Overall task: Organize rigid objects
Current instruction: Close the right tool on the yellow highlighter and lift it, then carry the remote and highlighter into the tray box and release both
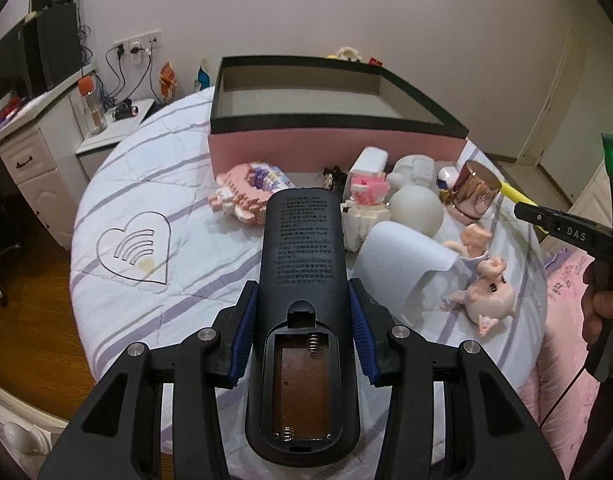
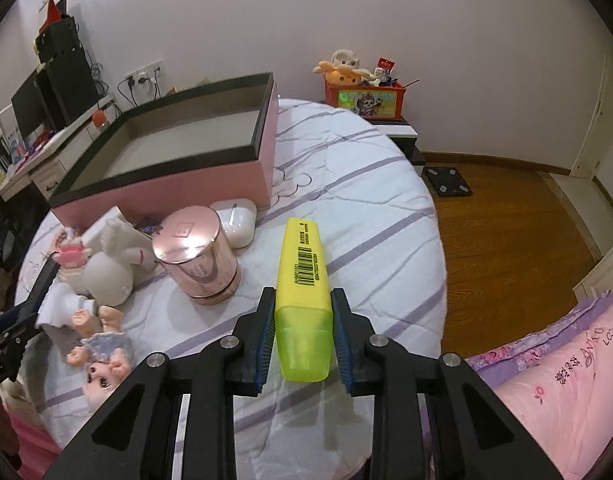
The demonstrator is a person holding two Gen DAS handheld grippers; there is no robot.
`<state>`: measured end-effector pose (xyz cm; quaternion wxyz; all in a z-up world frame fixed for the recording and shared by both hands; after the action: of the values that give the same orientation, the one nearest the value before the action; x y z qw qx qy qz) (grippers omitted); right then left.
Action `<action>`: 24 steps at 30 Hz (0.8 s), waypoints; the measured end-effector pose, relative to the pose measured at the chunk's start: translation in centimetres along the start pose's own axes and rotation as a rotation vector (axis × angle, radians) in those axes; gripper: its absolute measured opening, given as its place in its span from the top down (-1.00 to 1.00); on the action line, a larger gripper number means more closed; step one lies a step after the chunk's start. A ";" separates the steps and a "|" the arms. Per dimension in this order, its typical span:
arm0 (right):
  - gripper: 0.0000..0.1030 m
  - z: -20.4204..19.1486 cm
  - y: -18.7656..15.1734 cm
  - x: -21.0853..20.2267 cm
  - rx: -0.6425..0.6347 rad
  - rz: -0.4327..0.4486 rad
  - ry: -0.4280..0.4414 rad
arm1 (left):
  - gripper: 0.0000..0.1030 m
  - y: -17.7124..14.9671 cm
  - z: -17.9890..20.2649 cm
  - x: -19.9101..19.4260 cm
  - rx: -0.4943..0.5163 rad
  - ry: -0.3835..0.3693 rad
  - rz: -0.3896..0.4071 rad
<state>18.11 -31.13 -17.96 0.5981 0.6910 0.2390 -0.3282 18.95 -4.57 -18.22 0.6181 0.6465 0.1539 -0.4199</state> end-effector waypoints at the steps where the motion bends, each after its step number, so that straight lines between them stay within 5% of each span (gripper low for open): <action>1: 0.48 0.0 0.1 -0.3 0.001 0.003 0.002 | 0.15 0.2 0.0 -0.3 -0.003 0.000 0.004; 13: 0.48 -5.0 7.2 -4.1 -0.055 0.100 0.093 | 0.15 7.6 -1.4 -3.6 -0.036 0.039 0.087; 24: 0.48 -10.7 14.4 -0.5 -0.137 0.096 0.163 | 0.15 16.6 -2.7 -1.1 -0.045 0.085 0.153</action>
<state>30.00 -23.06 -7.26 0.6375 0.6836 0.2753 -0.2247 31.15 -4.81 -6.60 0.6557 0.6595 0.1396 -0.3400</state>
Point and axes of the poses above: each gripper's, at about its wrist camera, not at the fingertips, and x roughly the way its jaws point, z to its right, y to its top, the point moved 9 cm from there along x, roughly the way its jaws point, and after that the axes turned 2 degrees about z, right-handed, at the moved point
